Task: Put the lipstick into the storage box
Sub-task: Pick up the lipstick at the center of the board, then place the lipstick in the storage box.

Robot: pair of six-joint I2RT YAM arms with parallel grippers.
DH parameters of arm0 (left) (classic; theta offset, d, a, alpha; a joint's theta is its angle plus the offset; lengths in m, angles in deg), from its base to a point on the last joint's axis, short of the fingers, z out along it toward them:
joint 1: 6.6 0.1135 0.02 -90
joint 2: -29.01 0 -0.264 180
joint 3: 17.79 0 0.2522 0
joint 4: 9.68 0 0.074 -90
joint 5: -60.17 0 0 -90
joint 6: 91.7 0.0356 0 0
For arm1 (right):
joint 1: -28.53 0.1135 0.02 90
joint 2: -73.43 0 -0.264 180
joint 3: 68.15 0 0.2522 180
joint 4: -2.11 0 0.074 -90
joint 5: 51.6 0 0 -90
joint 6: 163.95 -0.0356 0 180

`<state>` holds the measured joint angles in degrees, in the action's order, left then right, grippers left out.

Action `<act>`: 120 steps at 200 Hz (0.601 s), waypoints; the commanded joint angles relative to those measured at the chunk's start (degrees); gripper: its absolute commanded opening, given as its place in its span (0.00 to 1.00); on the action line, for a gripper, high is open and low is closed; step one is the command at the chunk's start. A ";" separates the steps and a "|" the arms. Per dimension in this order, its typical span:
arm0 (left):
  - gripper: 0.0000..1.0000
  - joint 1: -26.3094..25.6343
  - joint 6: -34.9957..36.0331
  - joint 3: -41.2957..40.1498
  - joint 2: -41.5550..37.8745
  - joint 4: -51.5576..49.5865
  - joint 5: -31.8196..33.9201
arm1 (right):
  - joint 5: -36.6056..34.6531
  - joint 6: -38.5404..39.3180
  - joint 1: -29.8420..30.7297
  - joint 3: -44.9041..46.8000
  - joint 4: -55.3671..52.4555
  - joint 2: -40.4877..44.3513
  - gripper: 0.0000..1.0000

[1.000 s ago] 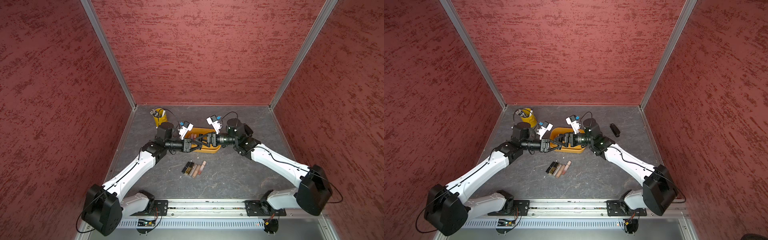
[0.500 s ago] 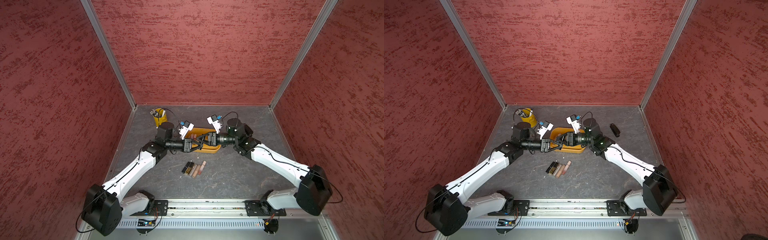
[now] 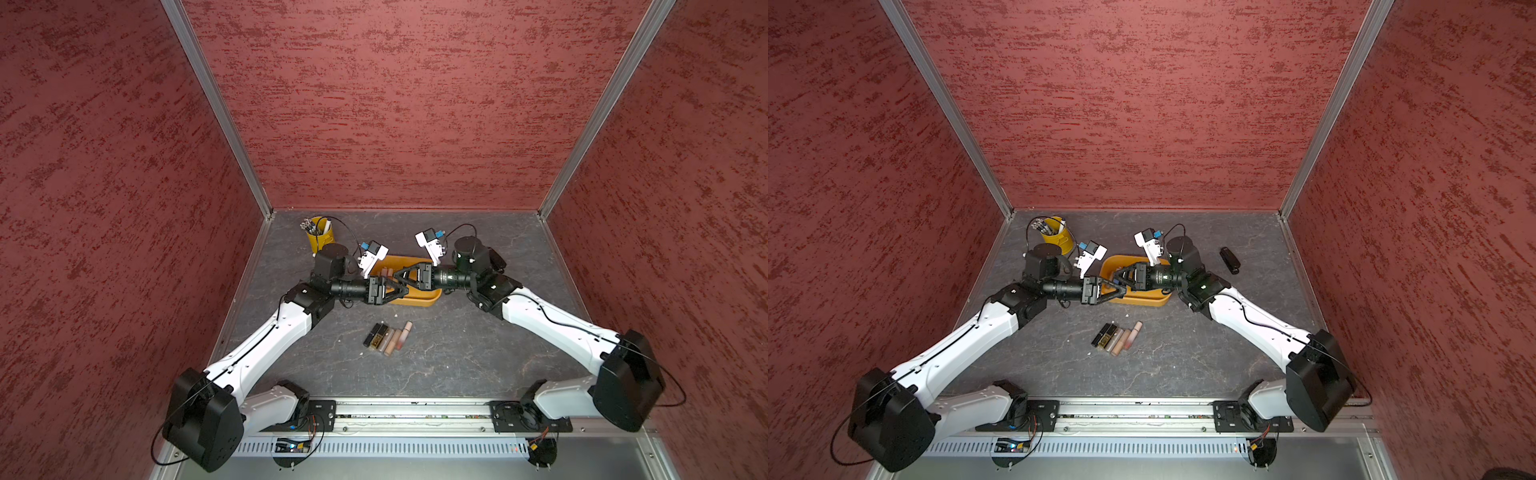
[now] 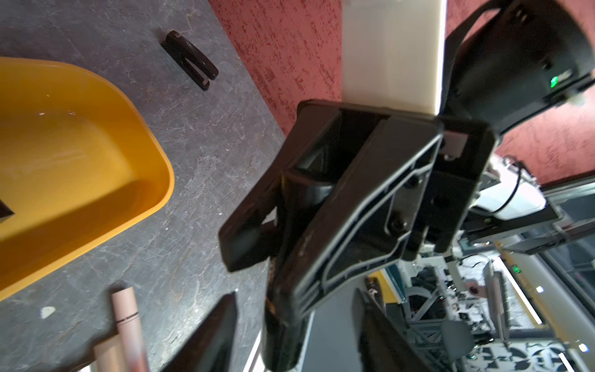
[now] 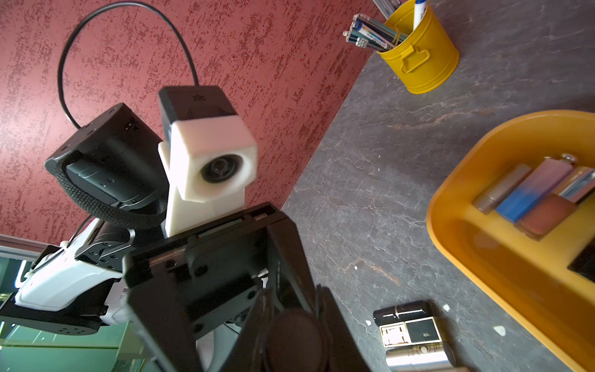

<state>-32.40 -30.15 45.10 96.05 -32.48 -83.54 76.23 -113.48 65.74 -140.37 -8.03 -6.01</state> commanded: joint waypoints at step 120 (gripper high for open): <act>0.99 18.21 -4.98 -8.35 -13.24 -5.72 3.50 | -24.03 16.06 -5.26 -20.10 -32.87 -17.08 0.07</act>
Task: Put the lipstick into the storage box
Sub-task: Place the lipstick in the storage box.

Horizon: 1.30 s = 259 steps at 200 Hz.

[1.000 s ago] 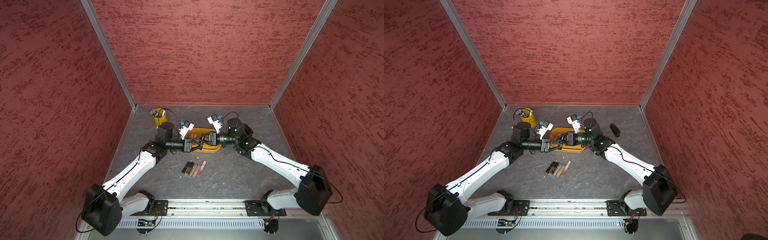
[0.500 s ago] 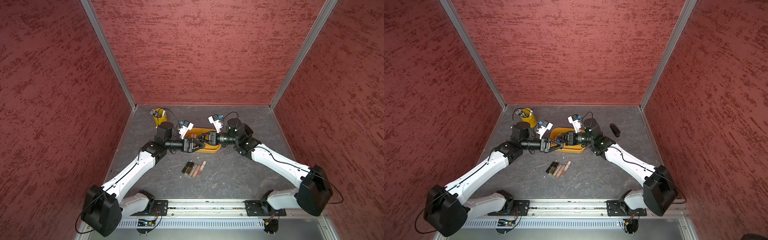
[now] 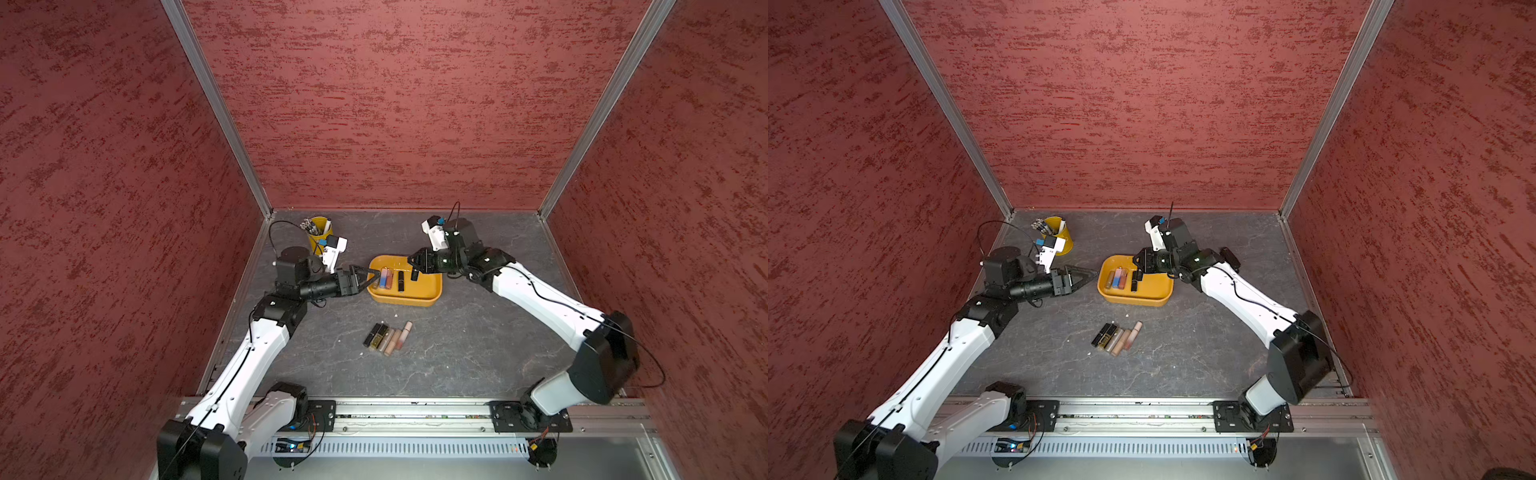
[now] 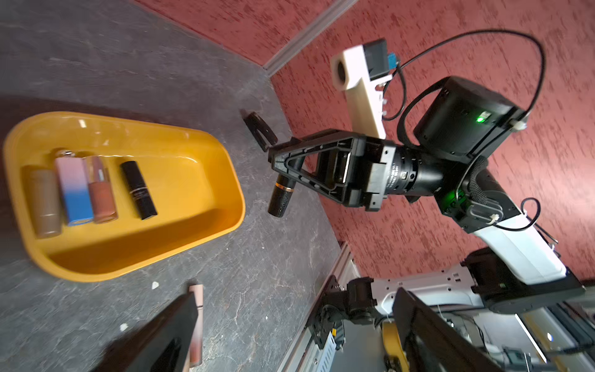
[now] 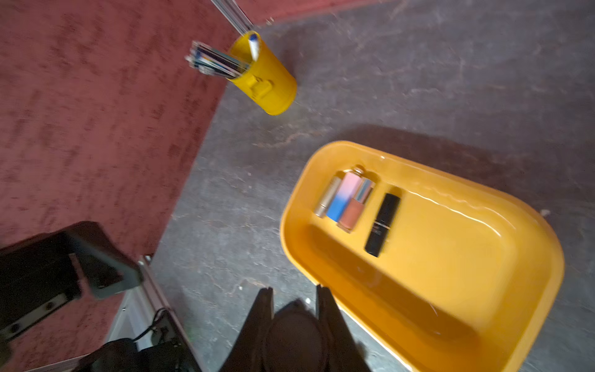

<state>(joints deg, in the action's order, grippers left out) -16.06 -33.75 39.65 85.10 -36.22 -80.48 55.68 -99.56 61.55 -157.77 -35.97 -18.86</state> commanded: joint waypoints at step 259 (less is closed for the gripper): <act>1.00 3.04 -2.15 -13.81 -3.99 -3.65 -0.15 | -0.86 0.50 -3.23 -15.69 -3.00 -31.70 0.17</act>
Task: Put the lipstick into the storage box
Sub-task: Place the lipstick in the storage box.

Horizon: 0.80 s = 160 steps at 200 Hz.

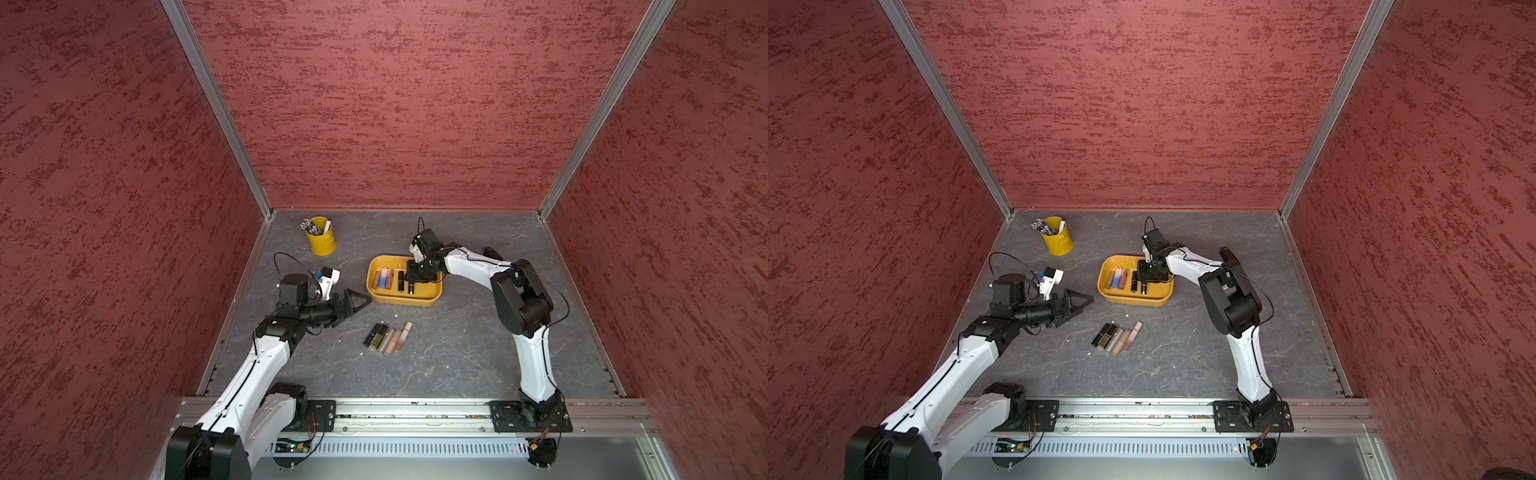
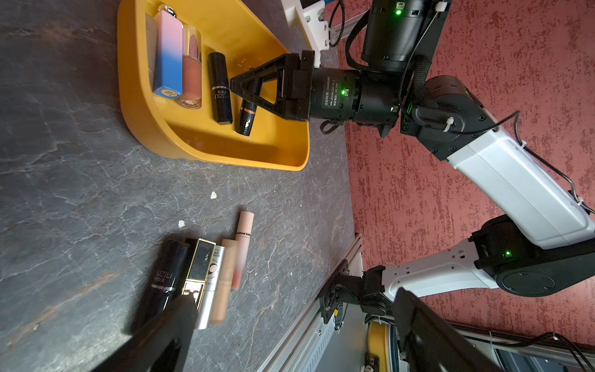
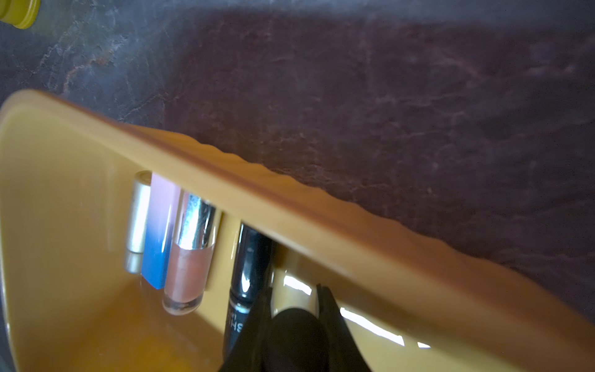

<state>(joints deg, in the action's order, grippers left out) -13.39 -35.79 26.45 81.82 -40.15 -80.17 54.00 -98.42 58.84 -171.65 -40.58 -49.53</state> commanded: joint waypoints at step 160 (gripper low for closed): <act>1.00 0.29 -2.33 -1.44 -4.66 -1.04 -0.59 | 4.48 -3.63 -1.14 -0.03 4.23 1.94 0.34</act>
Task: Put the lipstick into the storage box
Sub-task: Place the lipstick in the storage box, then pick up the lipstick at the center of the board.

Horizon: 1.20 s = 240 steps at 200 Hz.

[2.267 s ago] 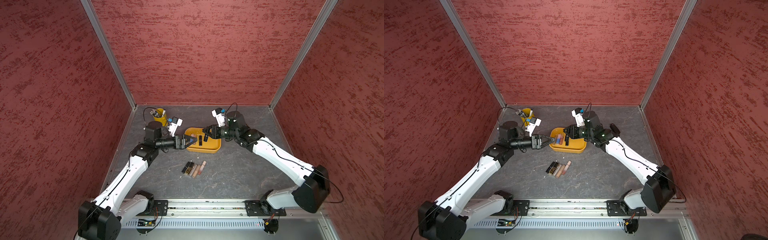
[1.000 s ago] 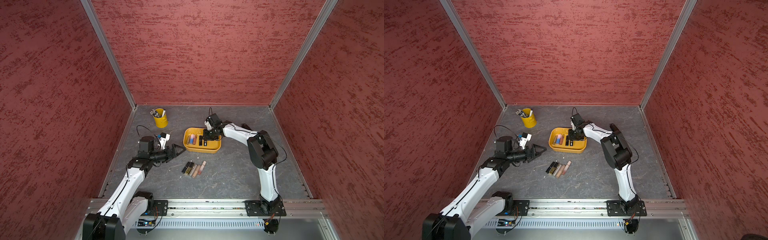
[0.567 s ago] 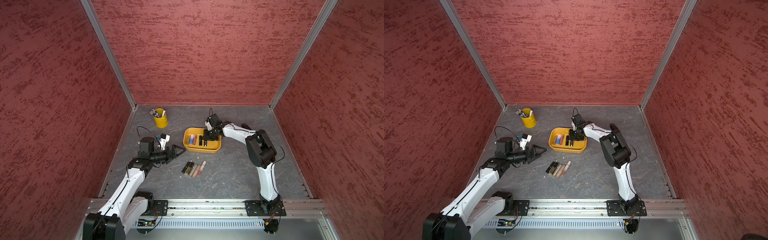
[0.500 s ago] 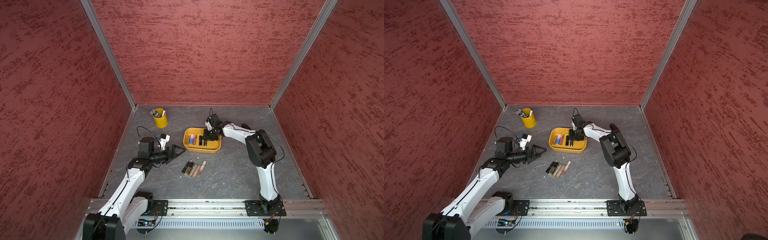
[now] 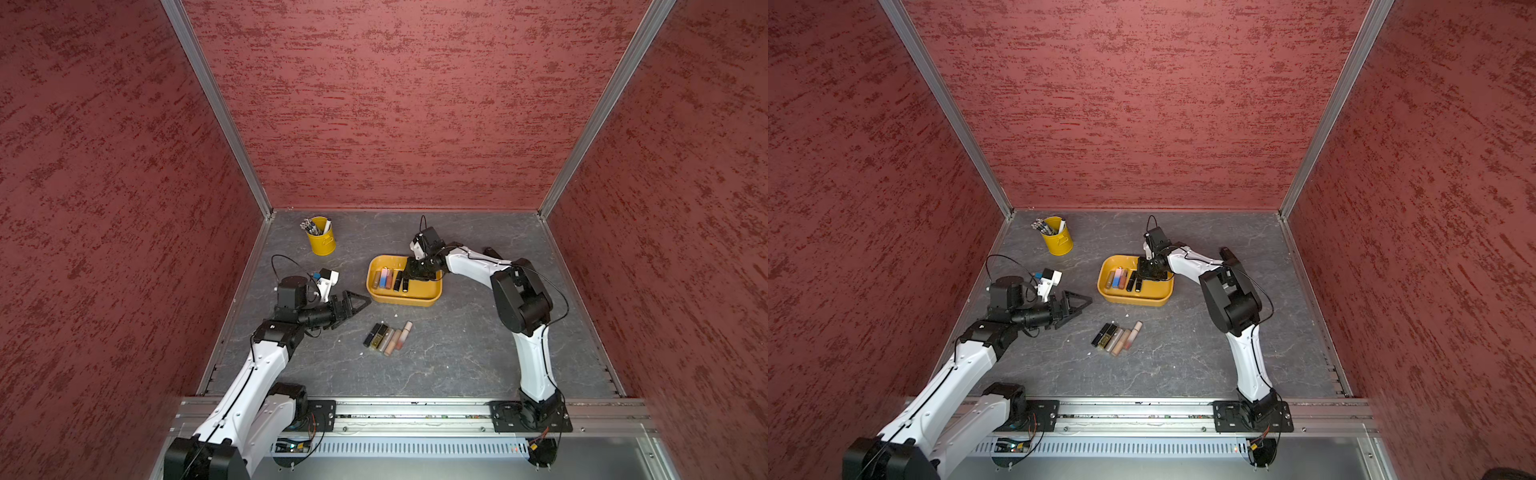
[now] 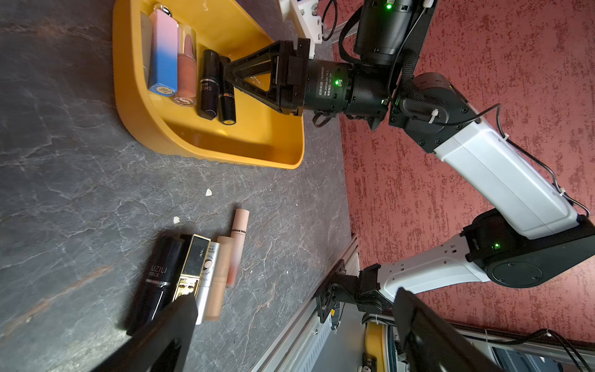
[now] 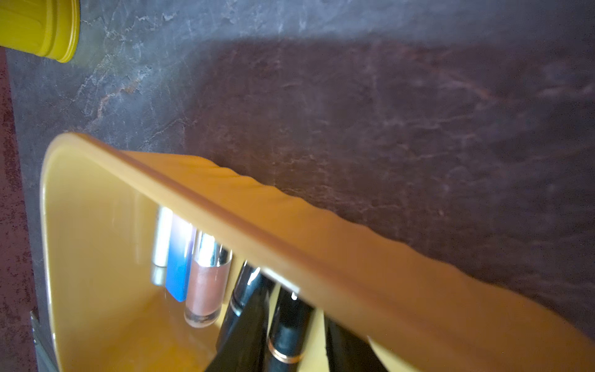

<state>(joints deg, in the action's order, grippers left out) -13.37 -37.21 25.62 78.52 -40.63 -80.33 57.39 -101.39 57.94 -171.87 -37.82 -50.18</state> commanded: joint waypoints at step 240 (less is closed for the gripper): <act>1.00 -26.68 8.70 12.09 6.78 -19.20 41.66 | -13.51 -15.21 19.77 32.97 -6.83 35.29 0.51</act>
<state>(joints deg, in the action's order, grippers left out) -40.82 -31.44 36.29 85.74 -59.54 -42.17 50.72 -113.11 74.53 -135.56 -42.09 -9.38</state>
